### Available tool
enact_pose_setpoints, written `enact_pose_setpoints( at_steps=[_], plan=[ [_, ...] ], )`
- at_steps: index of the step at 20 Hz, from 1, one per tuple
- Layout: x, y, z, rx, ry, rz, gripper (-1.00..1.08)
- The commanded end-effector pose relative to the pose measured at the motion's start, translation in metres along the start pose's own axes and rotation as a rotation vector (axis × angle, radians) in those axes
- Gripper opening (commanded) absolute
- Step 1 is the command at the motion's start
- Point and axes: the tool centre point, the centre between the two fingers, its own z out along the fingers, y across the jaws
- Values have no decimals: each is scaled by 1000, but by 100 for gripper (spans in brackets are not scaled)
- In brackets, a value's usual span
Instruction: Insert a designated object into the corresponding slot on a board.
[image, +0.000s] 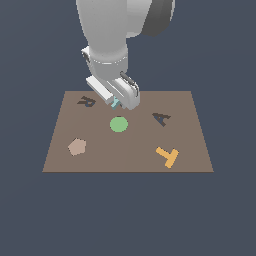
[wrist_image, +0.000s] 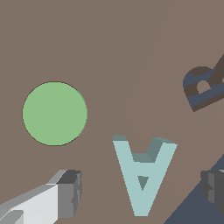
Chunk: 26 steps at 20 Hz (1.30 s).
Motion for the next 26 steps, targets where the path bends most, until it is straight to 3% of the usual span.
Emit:
enact_pose_setpoints(
  at_steps=[1, 23, 24, 26],
  plan=[
    [-2, 3, 5, 2, 1, 36, 100],
    [-5, 4, 28, 3, 0, 58, 100],
    [-5, 4, 28, 3, 0, 58, -100],
    [-5, 4, 28, 3, 0, 58, -100]
  ],
)
